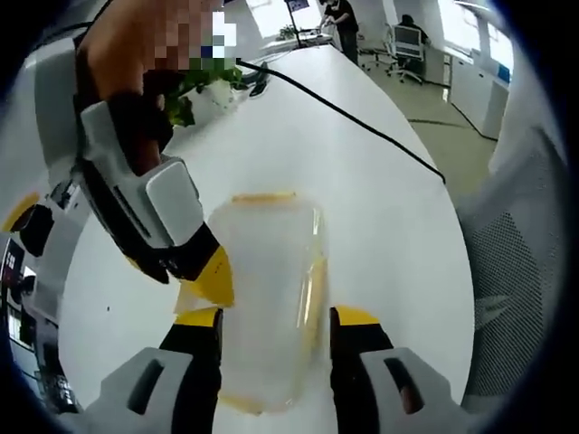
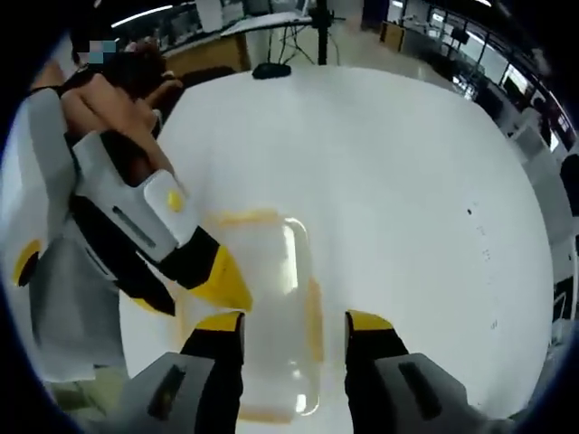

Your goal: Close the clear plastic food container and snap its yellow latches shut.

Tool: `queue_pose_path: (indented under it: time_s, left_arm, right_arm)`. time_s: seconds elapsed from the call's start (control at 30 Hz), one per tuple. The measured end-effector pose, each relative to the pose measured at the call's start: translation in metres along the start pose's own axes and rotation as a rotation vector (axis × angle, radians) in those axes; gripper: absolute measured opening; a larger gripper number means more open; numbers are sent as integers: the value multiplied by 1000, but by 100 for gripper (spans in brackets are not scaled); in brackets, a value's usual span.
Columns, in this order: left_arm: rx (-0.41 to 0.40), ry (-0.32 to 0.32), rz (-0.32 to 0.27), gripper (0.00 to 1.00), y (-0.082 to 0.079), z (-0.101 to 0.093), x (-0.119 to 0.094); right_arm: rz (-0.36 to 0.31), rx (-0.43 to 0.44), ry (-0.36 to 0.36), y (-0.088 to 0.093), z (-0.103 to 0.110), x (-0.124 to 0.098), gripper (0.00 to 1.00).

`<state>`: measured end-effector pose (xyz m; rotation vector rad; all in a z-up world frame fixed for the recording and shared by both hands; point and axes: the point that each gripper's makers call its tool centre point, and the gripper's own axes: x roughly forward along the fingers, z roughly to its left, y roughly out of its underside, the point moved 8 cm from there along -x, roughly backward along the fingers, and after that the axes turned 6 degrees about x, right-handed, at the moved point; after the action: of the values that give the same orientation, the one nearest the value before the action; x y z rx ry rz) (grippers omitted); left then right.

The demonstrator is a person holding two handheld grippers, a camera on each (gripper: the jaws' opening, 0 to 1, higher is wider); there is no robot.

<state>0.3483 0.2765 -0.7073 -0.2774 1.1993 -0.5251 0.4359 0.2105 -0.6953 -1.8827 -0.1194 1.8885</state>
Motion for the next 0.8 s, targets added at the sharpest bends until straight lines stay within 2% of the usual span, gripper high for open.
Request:
queue_pose_path:
  time_s: [0.07,0.13,0.23,0.43,0.63,0.8]
  left_arm:
    - [-8,8,-1,48,2,-1,-2]
    - [-16,11,3,49,5,0,-4]
    - [-18,9,4,52,7,2,-8]
    - [-35,-14,-12,57,9,10,-15]
    - [-30,-11,-6,58,12,11,-19]
    - [-40,-6,-9,65,14,13,-20]
  right_arm:
    - [-14,-3,8,0,2,-2,48]
    - [-50,-1,50,-3,1,-6,47]
    - [-78,21,60,-4,3,-11,50]
    - [-77,30,69,2,7,-16,56]
    - [-86,39,77,8,13,-22,60]
    - [-89,50,78,14,19,-23,63]
